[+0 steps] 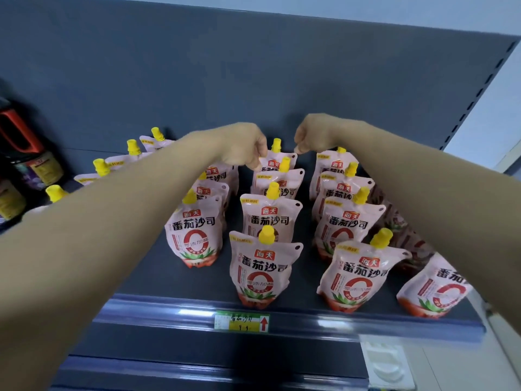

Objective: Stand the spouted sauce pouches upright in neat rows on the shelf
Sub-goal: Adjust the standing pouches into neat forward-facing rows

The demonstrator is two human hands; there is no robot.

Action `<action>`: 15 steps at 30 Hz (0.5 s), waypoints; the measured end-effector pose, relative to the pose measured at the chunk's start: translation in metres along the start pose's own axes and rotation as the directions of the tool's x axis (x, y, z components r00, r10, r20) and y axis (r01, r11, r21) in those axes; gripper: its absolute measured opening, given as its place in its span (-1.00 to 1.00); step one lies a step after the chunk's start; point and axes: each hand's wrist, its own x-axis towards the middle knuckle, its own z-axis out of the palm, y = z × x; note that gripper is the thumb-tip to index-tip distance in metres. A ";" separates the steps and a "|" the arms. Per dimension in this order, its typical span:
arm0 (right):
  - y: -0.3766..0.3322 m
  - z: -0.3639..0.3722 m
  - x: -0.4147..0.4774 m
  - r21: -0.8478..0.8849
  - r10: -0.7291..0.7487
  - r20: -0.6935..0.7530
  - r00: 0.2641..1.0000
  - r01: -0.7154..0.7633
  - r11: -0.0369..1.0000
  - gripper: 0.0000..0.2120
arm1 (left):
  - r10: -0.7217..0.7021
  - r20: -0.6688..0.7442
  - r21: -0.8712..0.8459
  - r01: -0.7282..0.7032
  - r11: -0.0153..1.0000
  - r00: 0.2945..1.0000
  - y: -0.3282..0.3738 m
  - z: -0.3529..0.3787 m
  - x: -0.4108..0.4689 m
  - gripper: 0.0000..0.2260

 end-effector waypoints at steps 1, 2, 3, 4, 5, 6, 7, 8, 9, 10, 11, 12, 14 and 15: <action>0.002 0.001 0.005 -0.027 0.009 0.014 1.000 -0.009 1.000 -0.59 | -0.010 0.027 0.014 0.010 1.000 1.000 -0.001 0.004 0.008 -0.68; 0.004 0.002 0.014 -0.034 -0.024 0.018 1.000 0.024 0.999 -0.61 | -0.020 0.056 0.027 0.018 0.999 0.998 -0.001 0.009 0.015 -0.66; 0.005 0.003 0.019 -0.040 -0.051 0.024 0.998 0.052 0.998 -0.62 | -0.026 0.083 0.039 0.023 0.999 0.996 -0.001 0.013 0.022 -0.66; 0.006 0.006 0.027 -0.031 -0.073 0.037 0.997 0.074 0.997 -0.61 | -0.028 0.108 0.047 0.023 0.999 0.994 -0.002 0.017 0.028 -0.66; 0.007 0.009 0.035 -0.029 -0.087 0.049 0.995 0.089 0.996 -0.60 | -0.030 0.130 0.048 0.024 0.999 0.991 -0.003 0.020 0.034 -0.67; 0.008 0.011 0.042 -0.021 -0.092 0.066 0.994 0.094 0.995 -0.59 | -0.034 0.151 0.050 0.027 0.998 0.988 -0.003 0.023 0.039 -0.70; 0.009 0.014 0.048 -0.013 -0.090 0.079 0.993 0.091 0.996 -0.60 | -0.032 0.172 0.058 0.022 0.998 0.985 -0.005 0.026 0.045 -0.75; 0.011 0.018 0.056 -0.017 -0.104 0.082 0.991 0.106 0.994 -0.60 | -0.031 0.193 0.075 0.017 0.997 0.981 -0.006 0.028 0.050 -0.79; 0.011 0.020 0.061 -0.013 -0.100 0.092 0.991 0.102 0.995 -0.62 | -0.038 0.207 0.098 0.018 0.995 0.978 -0.008 0.030 0.054 -0.84; 0.011 0.023 0.065 -0.004 -0.094 0.110 0.990 0.095 0.996 -0.65 | -0.049 0.209 0.115 0.025 0.993 0.977 -0.009 0.032 0.058 -0.89; 0.011 0.026 0.069 -0.001 -0.086 0.126 0.988 0.087 0.996 -0.71 | -0.060 0.207 0.124 0.035 0.992 0.976 -0.010 0.032 0.060 -0.91; 0.011 0.028 0.073 0.001 -0.086 0.126 0.988 0.087 0.996 -0.78 | -0.072 0.203 0.123 0.047 0.991 0.977 -0.012 0.032 0.062 -0.87; 0.011 0.030 0.080 -0.024 -0.097 0.113 0.989 0.101 0.995 -0.76 | -0.086 0.188 0.108 0.066 0.992 0.978 -0.014 0.030 0.063 -0.76; 0.010 0.030 0.081 -0.028 -0.109 0.103 0.989 0.112 0.993 -0.73 | -0.093 0.178 0.105 0.075 0.992 0.980 -0.016 0.028 0.063 -0.73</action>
